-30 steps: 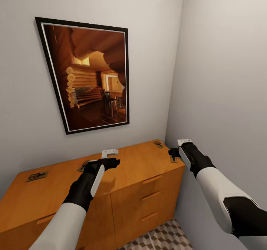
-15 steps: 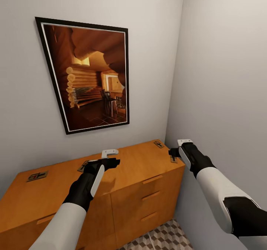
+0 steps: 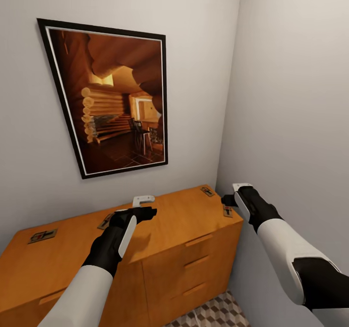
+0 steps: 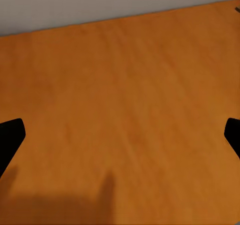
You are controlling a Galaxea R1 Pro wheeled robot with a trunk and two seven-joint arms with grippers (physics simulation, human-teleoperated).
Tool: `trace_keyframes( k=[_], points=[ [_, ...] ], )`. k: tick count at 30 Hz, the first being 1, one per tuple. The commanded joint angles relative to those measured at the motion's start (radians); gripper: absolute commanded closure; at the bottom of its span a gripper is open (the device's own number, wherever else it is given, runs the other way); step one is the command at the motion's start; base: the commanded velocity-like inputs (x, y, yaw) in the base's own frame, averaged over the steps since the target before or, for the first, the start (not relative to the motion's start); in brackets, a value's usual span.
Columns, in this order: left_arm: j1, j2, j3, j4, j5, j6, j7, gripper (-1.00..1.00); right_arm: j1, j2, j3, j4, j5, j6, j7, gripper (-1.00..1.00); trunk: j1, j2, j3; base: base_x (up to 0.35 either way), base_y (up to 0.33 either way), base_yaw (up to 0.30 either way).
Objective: Take the four mousetraps from the cabinet in the bathroom and place them on the bathroom floor. Make sure all four end up on the same floor surface, and ensure that at least two of them are either under or directly next to the same bathroom sink.
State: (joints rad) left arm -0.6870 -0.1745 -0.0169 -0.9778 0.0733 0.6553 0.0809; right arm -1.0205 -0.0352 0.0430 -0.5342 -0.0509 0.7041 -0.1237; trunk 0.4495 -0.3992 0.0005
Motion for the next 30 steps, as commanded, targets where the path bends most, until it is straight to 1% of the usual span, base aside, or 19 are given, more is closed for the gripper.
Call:
trace_keyframes(
  k=[1,3,9,30],
  points=[
    [0.000,0.000,-0.002,-0.001,0.008,0.004,0.008,-1.00,0.000,-0.001,0.001,-0.001,-0.006,0.006,-0.005,-1.00,0.001,-0.001,0.000,0.052,-0.011,0.000],
    [0.000,0.000,-0.002,-0.001,0.008,0.004,0.008,-1.00,0.000,-0.001,-0.015,-0.001,-0.005,0.009,-0.005,-1.00,0.001,-0.001,0.000,0.027,-0.006,0.000],
    [0.000,0.000,-0.002,-0.001,0.008,0.004,0.008,-1.00,0.000,-0.002,-0.027,-0.001,-0.004,0.011,-0.005,-1.00,0.001,-0.001,0.000,0.009,-0.002,0.000],
    [0.000,0.000,-0.002,-0.001,0.008,0.003,0.008,-1.00,0.000,0.003,-0.028,-0.001,-0.005,0.011,-0.004,-1.00,0.001,-0.001,0.000,0.004,0.000,0.000]
  ],
)
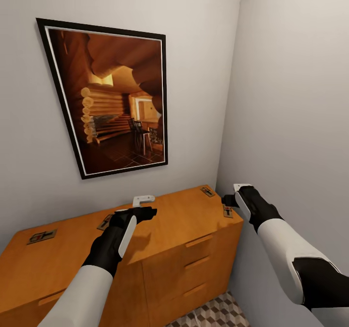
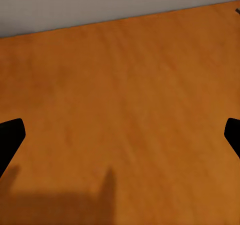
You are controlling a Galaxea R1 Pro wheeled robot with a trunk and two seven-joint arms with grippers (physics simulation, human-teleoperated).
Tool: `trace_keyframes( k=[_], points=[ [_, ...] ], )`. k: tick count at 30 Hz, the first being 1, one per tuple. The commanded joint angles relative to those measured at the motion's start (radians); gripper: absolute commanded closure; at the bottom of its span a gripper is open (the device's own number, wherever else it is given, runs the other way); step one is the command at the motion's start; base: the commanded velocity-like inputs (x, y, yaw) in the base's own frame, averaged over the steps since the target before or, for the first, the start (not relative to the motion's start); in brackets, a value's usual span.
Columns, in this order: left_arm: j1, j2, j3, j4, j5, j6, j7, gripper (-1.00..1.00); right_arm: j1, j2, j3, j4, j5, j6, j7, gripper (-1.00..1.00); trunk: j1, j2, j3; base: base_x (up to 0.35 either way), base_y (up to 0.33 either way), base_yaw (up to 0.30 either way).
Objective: Take the four mousetraps from the cabinet in the bathroom and place them on the bathroom floor. Make sure all four end up on the same floor surface, and ensure that at least two of them are either under or directly next to the same bathroom sink.
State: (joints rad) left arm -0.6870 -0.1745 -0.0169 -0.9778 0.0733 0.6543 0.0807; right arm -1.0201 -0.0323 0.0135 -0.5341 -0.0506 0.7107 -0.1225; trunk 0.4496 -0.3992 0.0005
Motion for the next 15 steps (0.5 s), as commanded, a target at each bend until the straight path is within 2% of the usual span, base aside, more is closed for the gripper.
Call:
trace_keyframes(
  k=[1,15],
  points=[
    [0.000,0.000,-0.002,-0.001,0.008,0.004,0.009,-1.00,0.000,0.000,0.002,-0.001,-0.005,0.004,-0.005,-1.00,0.000,-0.001,-0.001,0.000,0.000,0.000],
    [0.000,0.000,-0.009,-0.001,0.008,0.005,0.010,-1.00,0.000,0.000,0.002,-0.001,-0.005,0.003,-0.005,-1.00,0.000,-0.001,-0.001,0.009,0.000,0.000]
  ],
)
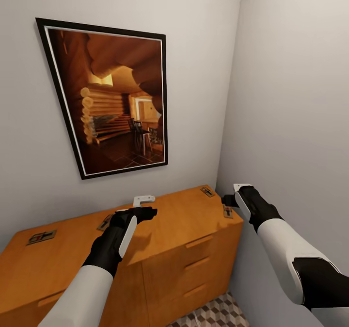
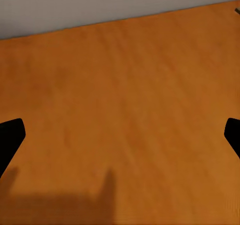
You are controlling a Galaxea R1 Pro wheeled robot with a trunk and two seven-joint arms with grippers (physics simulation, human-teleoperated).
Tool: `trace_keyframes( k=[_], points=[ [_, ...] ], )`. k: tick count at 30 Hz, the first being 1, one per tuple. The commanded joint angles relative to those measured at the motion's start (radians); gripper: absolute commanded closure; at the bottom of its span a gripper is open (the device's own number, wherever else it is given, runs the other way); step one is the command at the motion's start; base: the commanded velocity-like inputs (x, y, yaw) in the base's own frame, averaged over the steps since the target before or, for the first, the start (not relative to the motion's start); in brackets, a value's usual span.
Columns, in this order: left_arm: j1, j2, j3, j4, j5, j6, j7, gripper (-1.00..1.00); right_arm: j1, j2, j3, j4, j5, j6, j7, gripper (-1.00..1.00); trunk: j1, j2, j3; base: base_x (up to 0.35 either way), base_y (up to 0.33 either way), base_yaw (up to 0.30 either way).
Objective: Take the four mousetraps from the cabinet in the bathroom and place them on the bathroom floor. Make sure all four end up on the same floor surface, and ensure that at least two of them are either under or directly next to the same bathroom sink.
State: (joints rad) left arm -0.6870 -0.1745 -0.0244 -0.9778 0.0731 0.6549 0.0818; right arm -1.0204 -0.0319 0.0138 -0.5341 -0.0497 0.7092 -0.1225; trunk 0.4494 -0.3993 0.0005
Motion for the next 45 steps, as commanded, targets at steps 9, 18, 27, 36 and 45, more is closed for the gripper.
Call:
trace_keyframes(
  k=[9,18,27,36,45],
  points=[
    [0.000,0.000,-0.003,-0.001,0.007,0.007,0.009,-1.00,0.000,0.001,0.004,-0.001,-0.007,0.005,-0.005,-1.00,0.001,-0.001,0.000,0.198,0.000,0.000],
    [0.000,0.000,-0.003,-0.001,0.007,0.006,0.009,-1.00,0.000,0.001,0.005,0.000,-0.011,0.008,-0.006,-1.00,0.001,-0.001,0.000,0.022,0.000,0.000],
    [0.000,0.000,-0.003,-0.001,0.007,0.006,0.009,-1.00,0.000,0.001,0.005,0.003,-0.012,0.009,-0.006,-1.00,0.001,-0.001,0.000,0.107,0.000,0.000],
    [0.000,0.000,-0.003,-0.001,0.007,0.004,0.008,-1.00,0.000,0.000,0.000,0.005,-0.013,0.008,-0.006,-1.00,0.001,-0.001,0.000,0.040,0.000,0.000],
    [0.000,0.000,-0.003,0.001,0.007,0.002,0.007,-1.00,0.000,-0.009,-0.012,0.022,-0.013,-0.002,-0.002,-1.00,0.001,-0.001,0.000,0.001,0.000,0.000]
  ],
)
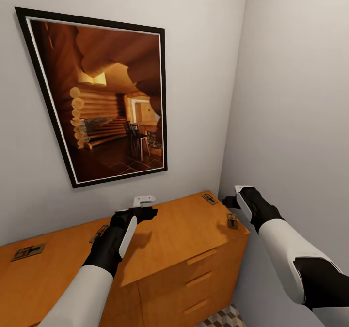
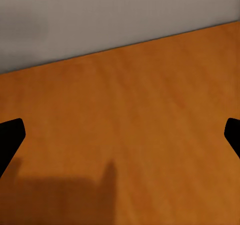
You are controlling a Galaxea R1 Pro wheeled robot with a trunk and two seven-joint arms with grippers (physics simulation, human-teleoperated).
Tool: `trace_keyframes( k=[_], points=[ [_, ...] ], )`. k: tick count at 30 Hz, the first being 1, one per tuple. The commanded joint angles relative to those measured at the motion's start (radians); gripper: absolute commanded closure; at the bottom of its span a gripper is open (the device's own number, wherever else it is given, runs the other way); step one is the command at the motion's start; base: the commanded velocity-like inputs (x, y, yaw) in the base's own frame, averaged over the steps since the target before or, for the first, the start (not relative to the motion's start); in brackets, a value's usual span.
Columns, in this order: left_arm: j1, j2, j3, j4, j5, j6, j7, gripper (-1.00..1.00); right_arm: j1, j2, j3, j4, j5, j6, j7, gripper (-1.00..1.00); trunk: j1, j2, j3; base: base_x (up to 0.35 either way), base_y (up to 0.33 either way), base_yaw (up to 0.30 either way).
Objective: Take the four mousetraps from the cabinet in the bathroom and place them on the bathroom floor. Make sure all four end up on the same floor surface, and ensure that at least two of them are either under or directly next to the same bathroom sink.
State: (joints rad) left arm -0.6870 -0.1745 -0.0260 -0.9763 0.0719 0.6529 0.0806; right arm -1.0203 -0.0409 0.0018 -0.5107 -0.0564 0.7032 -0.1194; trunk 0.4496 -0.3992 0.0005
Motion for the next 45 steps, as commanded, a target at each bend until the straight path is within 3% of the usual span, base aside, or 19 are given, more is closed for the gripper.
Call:
trace_keyframes(
  k=[1,20,26,30,44,45],
  points=[
    [0.000,0.000,-0.002,-0.001,0.008,0.004,0.008,-1.00,0.000,0.000,0.000,0.001,-0.006,0.003,-0.005,-1.00,0.000,-0.001,0.000,0.000,0.000,0.000],
    [0.000,0.000,-0.002,-0.001,0.008,0.004,0.009,-1.00,0.000,-0.005,0.000,0.022,-0.005,-0.019,-0.004,-1.00,0.000,-0.001,0.000,0.000,0.000,0.000],
    [0.000,0.000,-0.002,-0.001,0.008,0.004,0.009,-1.00,0.000,-0.009,0.000,0.072,-0.005,-0.132,-0.003,-1.00,0.000,-0.001,0.000,0.000,0.000,0.000],
    [0.000,0.000,-0.002,-0.001,0.008,0.004,0.009,-1.00,0.000,-0.016,0.001,0.091,-0.004,-0.159,-0.003,-1.00,0.000,-0.001,0.000,0.000,0.000,0.000],
    [0.000,0.000,-0.002,0.002,0.008,0.005,0.010,-1.00,0.000,-0.022,0.000,0.097,-0.006,-0.160,-0.001,-1.00,0.000,-0.001,0.000,0.057,0.000,0.000],
    [0.000,0.000,-0.002,0.002,0.008,0.005,0.009,-1.00,0.000,-0.022,0.001,0.098,-0.006,-0.159,0.037,-1.00,0.000,-0.001,0.000,0.008,0.000,0.000]
  ],
)
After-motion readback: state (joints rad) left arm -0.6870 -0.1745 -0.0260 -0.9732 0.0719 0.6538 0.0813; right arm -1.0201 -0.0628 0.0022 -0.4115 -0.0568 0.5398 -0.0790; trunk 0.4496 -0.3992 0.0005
